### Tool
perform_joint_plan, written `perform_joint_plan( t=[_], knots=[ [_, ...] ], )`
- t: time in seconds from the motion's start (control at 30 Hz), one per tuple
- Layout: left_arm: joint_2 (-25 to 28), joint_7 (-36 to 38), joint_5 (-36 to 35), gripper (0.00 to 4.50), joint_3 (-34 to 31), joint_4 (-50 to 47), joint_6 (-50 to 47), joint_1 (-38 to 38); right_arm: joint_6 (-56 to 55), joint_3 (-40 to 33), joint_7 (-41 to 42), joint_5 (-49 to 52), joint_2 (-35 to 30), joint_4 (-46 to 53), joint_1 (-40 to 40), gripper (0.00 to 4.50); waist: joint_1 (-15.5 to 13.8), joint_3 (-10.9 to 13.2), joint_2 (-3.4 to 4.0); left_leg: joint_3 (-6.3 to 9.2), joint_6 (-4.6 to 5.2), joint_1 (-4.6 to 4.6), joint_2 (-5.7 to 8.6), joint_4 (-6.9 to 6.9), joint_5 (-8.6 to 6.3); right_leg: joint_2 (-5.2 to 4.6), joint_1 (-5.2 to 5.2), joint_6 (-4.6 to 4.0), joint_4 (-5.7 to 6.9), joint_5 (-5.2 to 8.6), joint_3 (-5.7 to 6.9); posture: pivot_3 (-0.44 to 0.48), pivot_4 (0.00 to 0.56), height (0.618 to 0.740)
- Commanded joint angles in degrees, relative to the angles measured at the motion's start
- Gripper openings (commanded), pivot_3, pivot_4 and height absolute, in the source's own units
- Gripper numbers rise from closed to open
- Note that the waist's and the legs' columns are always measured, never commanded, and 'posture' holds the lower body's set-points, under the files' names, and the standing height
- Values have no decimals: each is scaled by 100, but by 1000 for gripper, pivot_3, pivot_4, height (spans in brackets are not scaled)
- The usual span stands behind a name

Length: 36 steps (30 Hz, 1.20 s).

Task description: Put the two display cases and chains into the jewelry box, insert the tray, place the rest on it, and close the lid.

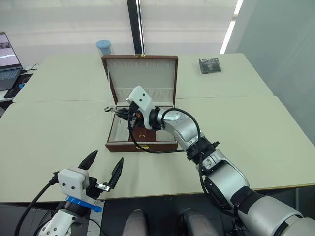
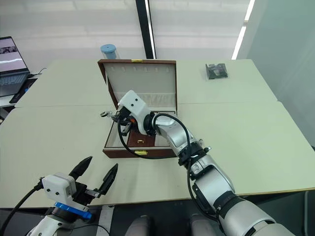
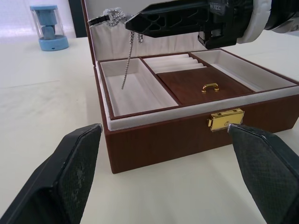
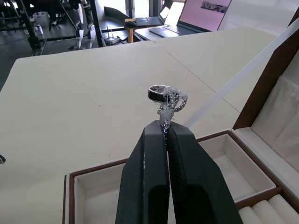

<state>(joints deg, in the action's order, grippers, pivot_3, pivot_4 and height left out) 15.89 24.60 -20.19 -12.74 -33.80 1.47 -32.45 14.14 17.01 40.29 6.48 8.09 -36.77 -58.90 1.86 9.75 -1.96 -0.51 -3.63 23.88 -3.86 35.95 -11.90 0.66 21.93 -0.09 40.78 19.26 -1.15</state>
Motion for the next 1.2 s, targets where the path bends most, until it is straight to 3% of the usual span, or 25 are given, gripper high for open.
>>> perform_joint_plan(
  t=[0.03, 0.27, 0.5, 0.8, 1.2],
  knots=[
    [-7, -27, -16, 4500, 37, -251, 0, -36, -6, -1, -48, -81, 139, 53, 37, 25, 0, 0, 0, 0, 0, 0, -1, 0, 0, 0, 0, 0, 0, 0, 0, 0, 150, 740],
    [21, -45, -14, 4500, 53, -275, -77, 35, 145, -23, -154, -171, 181, -26, 64, 25, 0, 0, 0, 0, 0, 0, 1, -1, 0, 0, 2, 0, 0, 0, 0, 0, 150, 740],
    [24, -59, 6, 4500, 93, -261, -113, 102, 155, -37, -181, -175, 153, -26, 63, 1782, 1, 0, 0, -1, 0, 1, 1, -1, 0, 0, 3, 0, 0, 0, 0, 0, 150, 740],
    [44, -49, -39, 4500, 115, -236, -206, 190, 116, -84, -64, -144, 93, 67, 105, 4471, 1, 0, 0, -1, 0, 2, 1, -1, 0, 0, 4, 0, 1, 0, -1, 0, 150, 740],
    [204, 62, -191, 4500, 35, -204, -505, 375, 50, -248, 283, 13, -164, 507, 217, 4471, 0, 0, 0, -1, 0, 3, 1, -2, 0, 1, 6, 0, 1, 0, -1, 0, 150, 740]
  ],
)
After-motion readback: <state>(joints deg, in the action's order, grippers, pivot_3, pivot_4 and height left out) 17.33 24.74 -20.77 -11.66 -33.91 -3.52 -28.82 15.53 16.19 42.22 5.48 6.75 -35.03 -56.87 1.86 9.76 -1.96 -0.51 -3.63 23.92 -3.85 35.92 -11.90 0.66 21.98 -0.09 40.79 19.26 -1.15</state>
